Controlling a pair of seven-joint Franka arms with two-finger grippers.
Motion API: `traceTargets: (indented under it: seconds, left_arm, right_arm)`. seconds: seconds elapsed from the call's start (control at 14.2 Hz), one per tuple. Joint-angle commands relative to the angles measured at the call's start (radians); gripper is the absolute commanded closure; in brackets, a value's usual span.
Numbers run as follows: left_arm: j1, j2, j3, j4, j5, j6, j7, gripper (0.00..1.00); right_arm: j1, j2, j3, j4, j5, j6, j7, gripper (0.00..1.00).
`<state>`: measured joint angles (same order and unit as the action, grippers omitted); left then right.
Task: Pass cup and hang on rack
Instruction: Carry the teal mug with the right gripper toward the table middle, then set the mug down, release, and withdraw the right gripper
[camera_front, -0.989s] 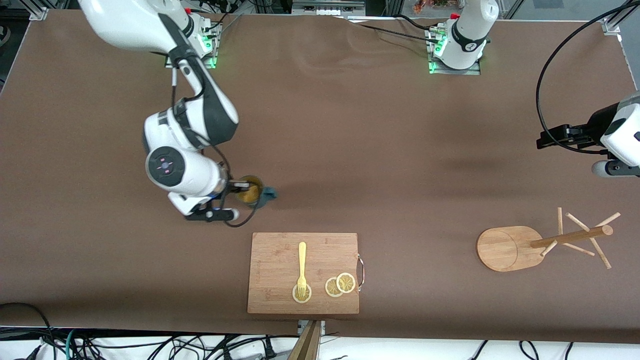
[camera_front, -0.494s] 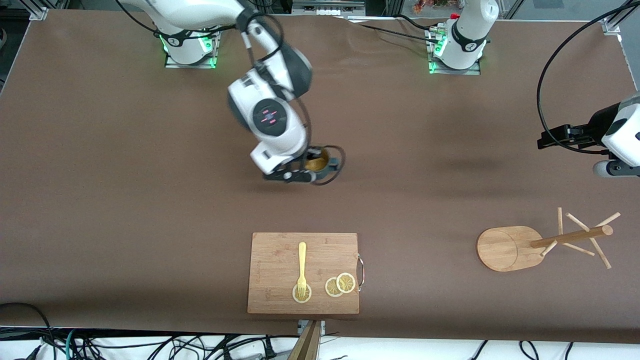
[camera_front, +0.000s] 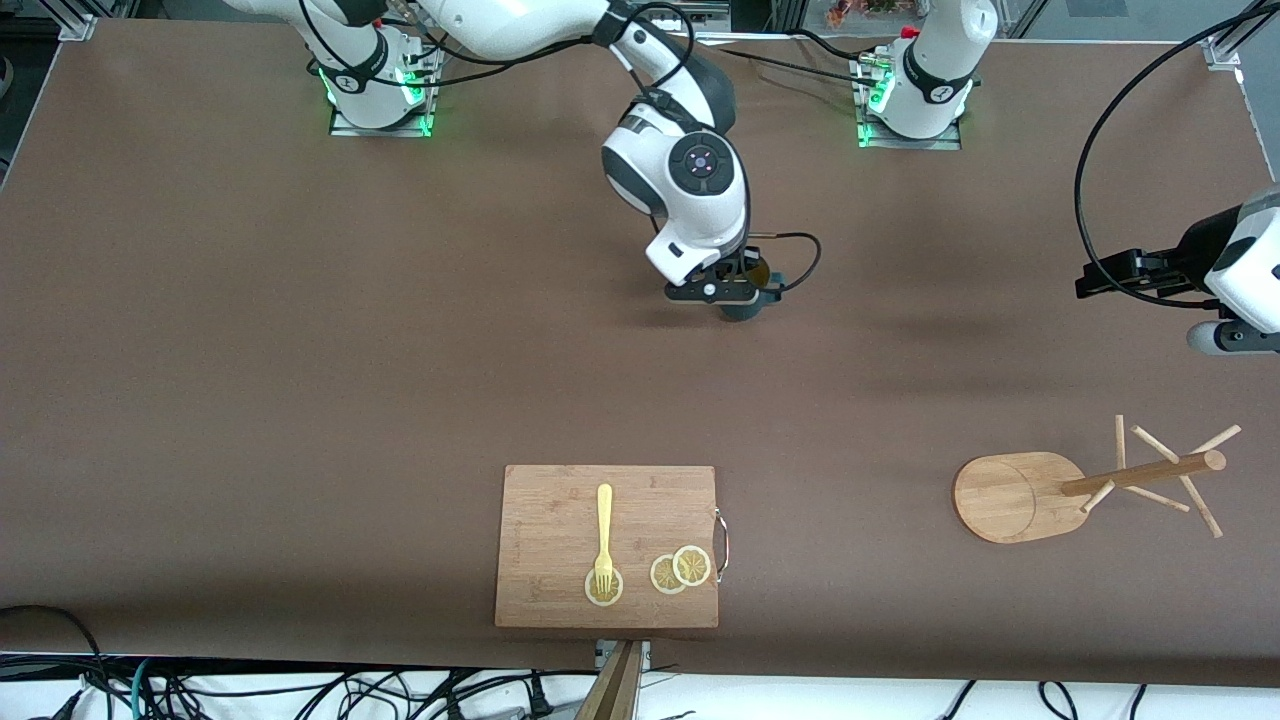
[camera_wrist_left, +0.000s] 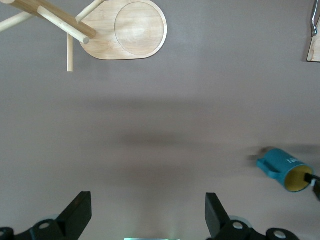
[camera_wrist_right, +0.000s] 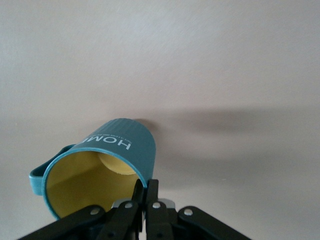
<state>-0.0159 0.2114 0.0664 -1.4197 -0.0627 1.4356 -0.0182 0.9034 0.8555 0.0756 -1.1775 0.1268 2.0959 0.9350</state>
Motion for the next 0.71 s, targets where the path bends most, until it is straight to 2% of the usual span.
traceTargets:
  seconds: [0.0, 0.56, 0.64]
  left_arm:
    - [0.004, 0.016, 0.003, 0.033, -0.011, -0.012, 0.009, 0.0]
    - [0.005, 0.022, 0.004, 0.033, -0.011, -0.011, 0.011, 0.0]
    - [0.005, 0.022, 0.004, 0.033, -0.011, -0.012, 0.009, 0.0]
  right_arm:
    - [0.017, 0.02, -0.016, 0.045, -0.006, -0.004, 0.015, 1.0]
    - [0.031, 0.057, -0.017, 0.044, -0.007, 0.047, 0.025, 1.0]
    - [0.031, 0.057, -0.017, 0.044, -0.007, 0.047, 0.025, 0.95]
